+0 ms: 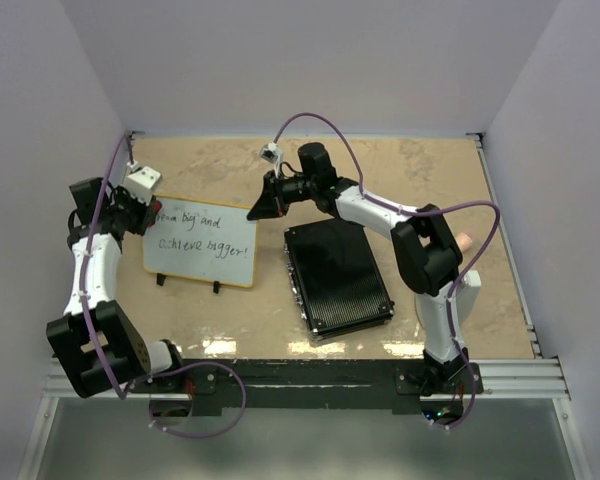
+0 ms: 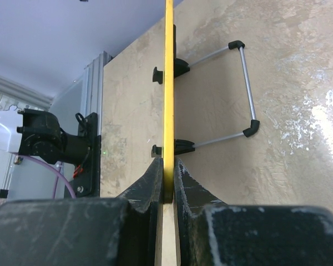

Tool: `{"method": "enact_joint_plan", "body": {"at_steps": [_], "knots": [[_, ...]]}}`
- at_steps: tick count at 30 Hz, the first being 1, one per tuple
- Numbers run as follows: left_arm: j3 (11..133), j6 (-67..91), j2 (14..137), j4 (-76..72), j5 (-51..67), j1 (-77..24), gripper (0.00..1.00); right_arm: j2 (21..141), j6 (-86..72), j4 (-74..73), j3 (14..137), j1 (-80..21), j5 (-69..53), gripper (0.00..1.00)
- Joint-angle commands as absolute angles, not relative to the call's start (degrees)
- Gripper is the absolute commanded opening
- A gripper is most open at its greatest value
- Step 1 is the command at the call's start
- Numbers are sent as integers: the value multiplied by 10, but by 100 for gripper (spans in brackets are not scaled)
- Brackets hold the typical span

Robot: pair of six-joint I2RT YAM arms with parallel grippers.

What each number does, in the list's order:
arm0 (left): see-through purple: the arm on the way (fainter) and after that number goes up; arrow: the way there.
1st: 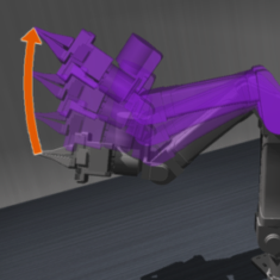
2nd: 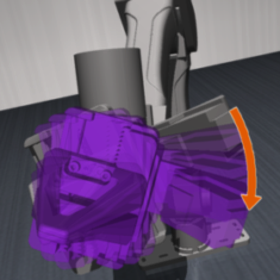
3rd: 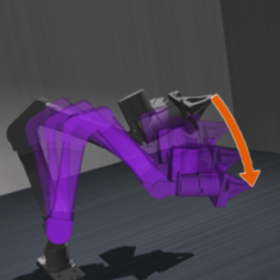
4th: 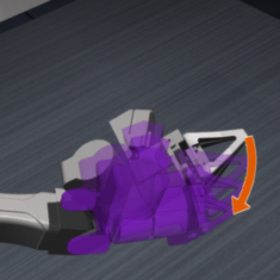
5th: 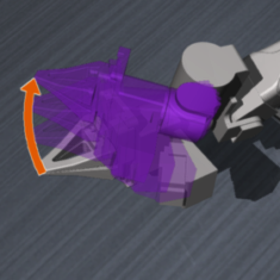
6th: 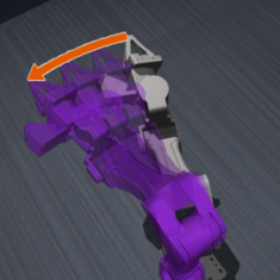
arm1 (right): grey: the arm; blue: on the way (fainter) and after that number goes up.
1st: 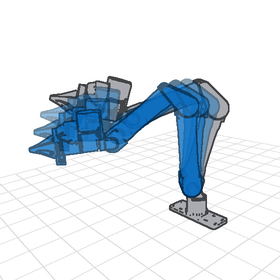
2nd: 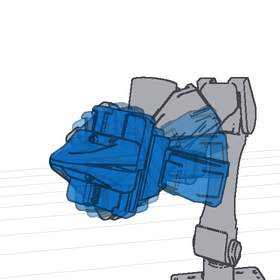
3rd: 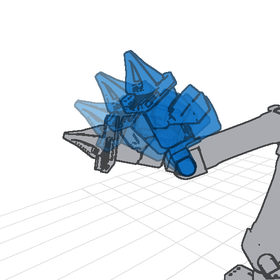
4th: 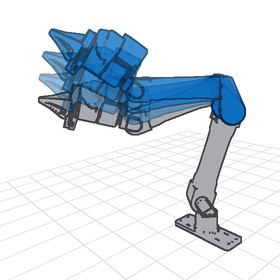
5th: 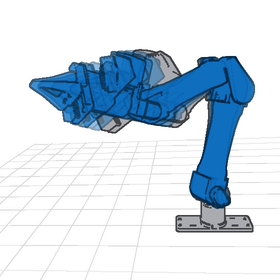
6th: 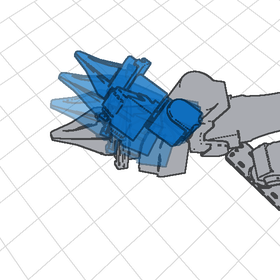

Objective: Erase the whiteboard

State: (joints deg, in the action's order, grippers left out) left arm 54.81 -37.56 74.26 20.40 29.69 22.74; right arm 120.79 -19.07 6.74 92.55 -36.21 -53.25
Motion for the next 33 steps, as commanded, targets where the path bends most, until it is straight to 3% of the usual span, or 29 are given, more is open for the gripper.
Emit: {"method": "enact_joint_plan", "body": {"at_steps": [1, 6, 12, 21, 27, 33], "knots": [[524, -381, 723, 220, 301, 193, 0, 1205, -169, 74, 930, -370, -536, 0], [519, -393, 715, 244, 298, 191, 0, 1207, -169, 73, 932, -371, -535, 0], [589, -356, 767, 234, 330, 273, 0, 1208, -170, 72, 935, -372, -535, 0], [545, -346, 752, 193, 344, 265, 0, 1208, -168, 71, 935, -371, -536, 0], [499, -309, 711, 164, 341, 201, 0, 1211, -168, 71, 936, -374, -537, 0], [570, -251, 744, 171, 327, 227, 0, 1210, -165, 71, 933, -375, -538, 0]]}}
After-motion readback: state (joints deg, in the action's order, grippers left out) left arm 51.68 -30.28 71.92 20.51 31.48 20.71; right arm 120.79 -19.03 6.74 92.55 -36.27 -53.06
